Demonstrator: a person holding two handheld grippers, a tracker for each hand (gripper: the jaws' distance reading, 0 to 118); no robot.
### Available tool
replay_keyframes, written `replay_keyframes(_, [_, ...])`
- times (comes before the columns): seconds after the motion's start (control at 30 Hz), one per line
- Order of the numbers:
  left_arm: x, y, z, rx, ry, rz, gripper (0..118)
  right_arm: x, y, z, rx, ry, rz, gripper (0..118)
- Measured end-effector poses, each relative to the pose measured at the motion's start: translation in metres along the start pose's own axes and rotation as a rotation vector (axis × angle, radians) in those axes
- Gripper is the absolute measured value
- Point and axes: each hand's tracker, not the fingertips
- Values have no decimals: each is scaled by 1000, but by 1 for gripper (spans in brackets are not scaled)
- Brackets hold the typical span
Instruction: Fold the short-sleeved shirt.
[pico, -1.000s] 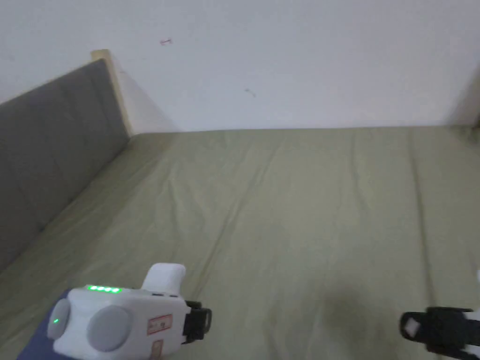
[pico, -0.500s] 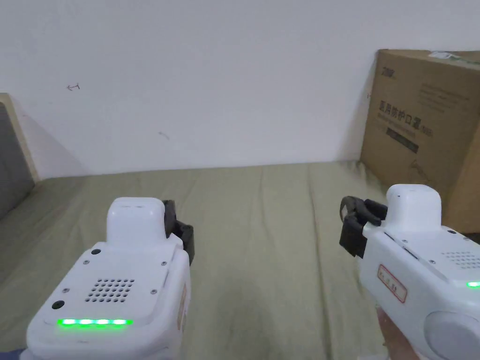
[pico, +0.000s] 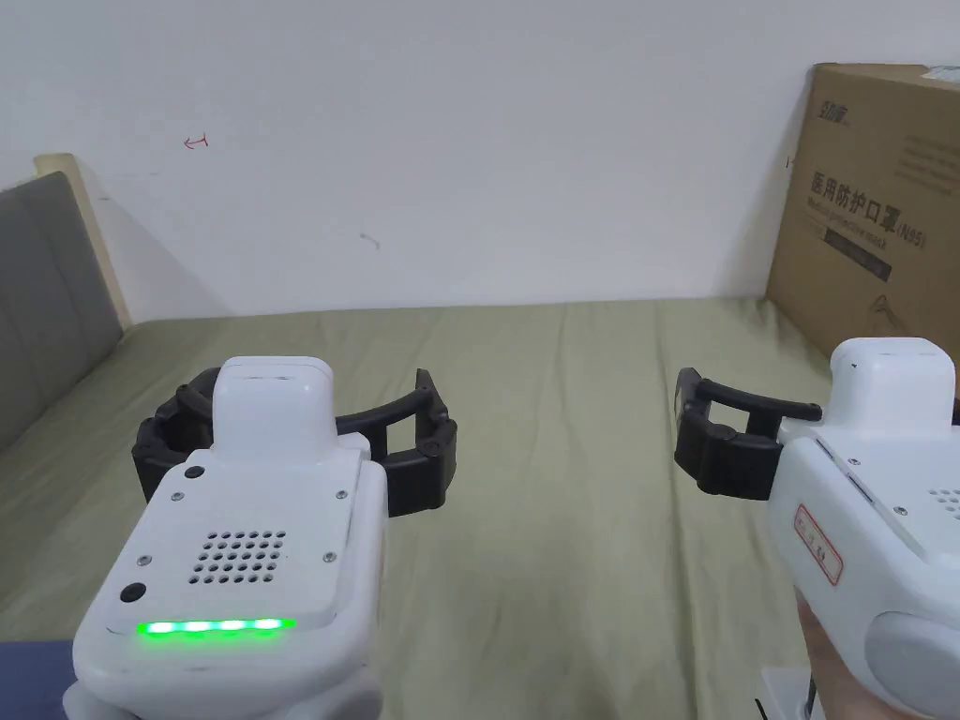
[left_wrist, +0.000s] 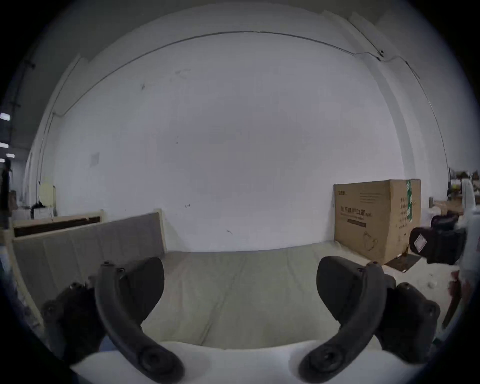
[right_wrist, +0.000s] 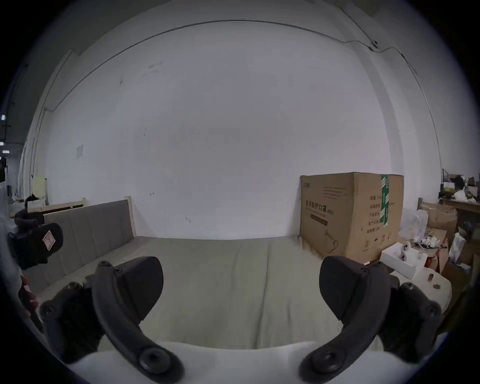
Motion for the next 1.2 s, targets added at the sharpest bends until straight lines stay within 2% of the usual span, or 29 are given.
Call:
replay_keyframes(0.13, [7, 0, 12, 56, 40, -70, 117, -4, 1, 7, 19, 0, 19, 118])
replay_keyframes(0.3, [12, 6, 19, 52, 12, -69, 117, -11, 3, 16, 48, -9, 22, 118])
replay_keyframes(0.5, [12, 4, 19, 25, -10, -28, 117, -18, 5, 22, 61, -1, 41, 118])
replay_keyframes(0.6, [10, 4, 20, 21, -5, -1, 117, -22, 5, 22, 52, -56, 72, 118])
replay_keyframes(0.8, [0, 6, 18, -3, -1, 81, 117, -18, 0, 23, 61, -57, 57, 118])
replay_keyframes(0.97, [0, 9, 14, -19, 11, 73, 117, -16, -4, 26, 55, -56, 62, 118])
replay_keyframes(1.1, [-4, 10, 15, -30, -34, 137, 117, -15, -5, 25, 43, -48, 52, 118])
replay_keyframes(1.2, [-1, 11, 12, -55, -9, 136, 116, -14, -5, 24, 37, -48, 56, 118])
